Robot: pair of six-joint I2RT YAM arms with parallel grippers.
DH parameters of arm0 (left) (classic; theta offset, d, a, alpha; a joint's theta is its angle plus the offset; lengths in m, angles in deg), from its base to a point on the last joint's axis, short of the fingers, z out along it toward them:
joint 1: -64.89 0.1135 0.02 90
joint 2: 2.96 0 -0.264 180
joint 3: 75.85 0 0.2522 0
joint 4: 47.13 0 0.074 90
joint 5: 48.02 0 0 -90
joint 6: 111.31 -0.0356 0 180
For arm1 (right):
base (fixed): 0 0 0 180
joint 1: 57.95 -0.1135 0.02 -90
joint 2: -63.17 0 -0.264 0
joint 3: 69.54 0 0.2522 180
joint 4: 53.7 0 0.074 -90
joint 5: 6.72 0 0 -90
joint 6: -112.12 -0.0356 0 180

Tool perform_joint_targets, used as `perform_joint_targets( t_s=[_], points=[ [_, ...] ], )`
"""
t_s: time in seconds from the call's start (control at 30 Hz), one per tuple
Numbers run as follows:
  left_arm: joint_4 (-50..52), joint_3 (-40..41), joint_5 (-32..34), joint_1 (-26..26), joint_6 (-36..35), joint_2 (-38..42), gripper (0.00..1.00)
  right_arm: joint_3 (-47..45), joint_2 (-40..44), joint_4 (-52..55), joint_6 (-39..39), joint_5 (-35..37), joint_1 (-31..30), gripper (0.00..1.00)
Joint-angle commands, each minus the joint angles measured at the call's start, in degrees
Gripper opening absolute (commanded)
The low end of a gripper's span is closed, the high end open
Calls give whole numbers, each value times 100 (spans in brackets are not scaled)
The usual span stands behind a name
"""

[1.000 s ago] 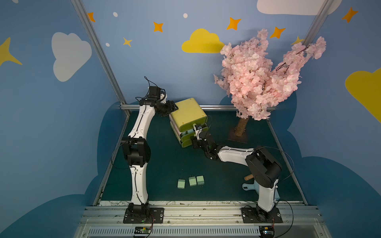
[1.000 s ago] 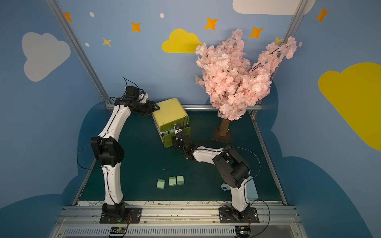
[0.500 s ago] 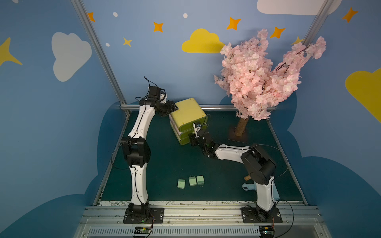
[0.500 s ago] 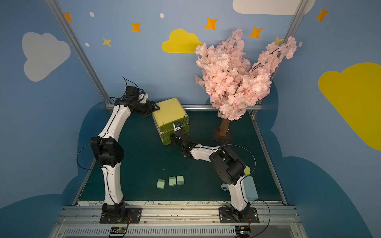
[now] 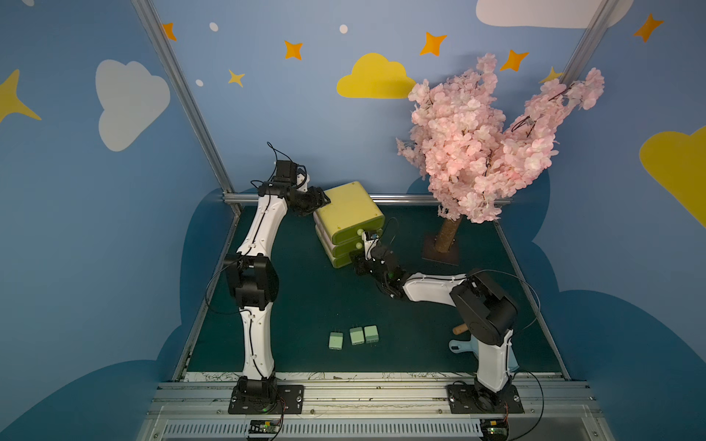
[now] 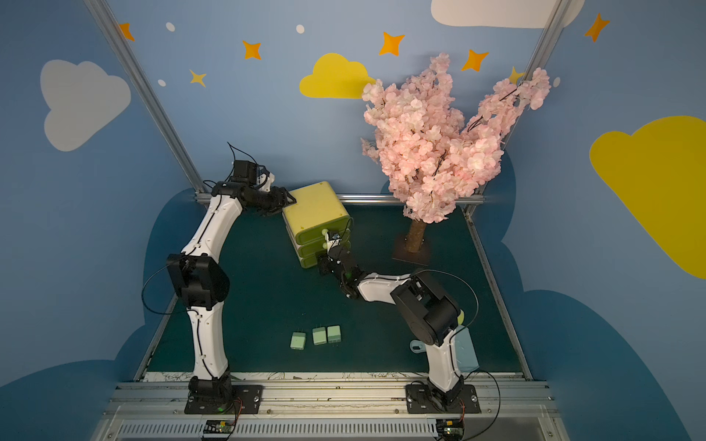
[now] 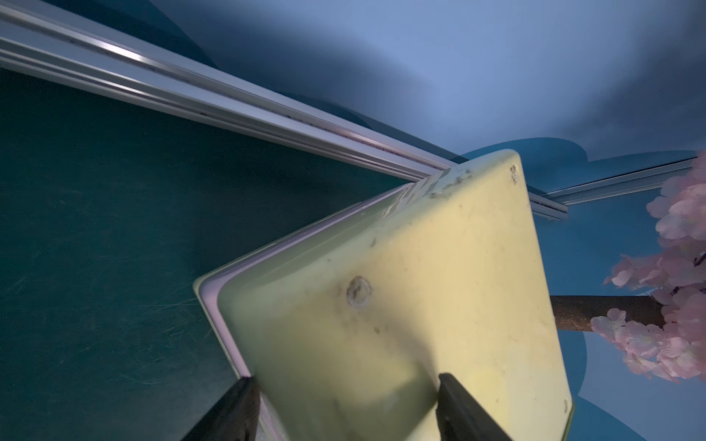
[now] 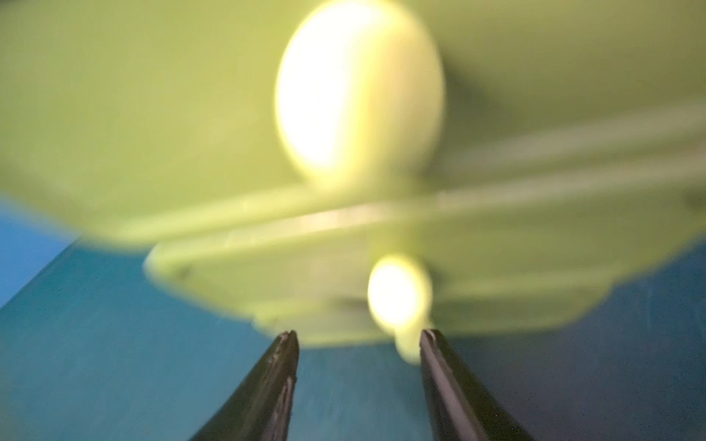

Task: Place the plugs into the drawer by color
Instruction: Close the drawer in the storage box, then open the drawer in the storage box.

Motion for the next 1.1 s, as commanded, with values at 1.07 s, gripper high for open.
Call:
perform_joint_targets(
  t_s=[1.07],
  points=[
    [372, 378, -129, 102, 79, -106, 74, 22, -1878, -2666, -4057, -2498, 1182, 45]
  ],
)
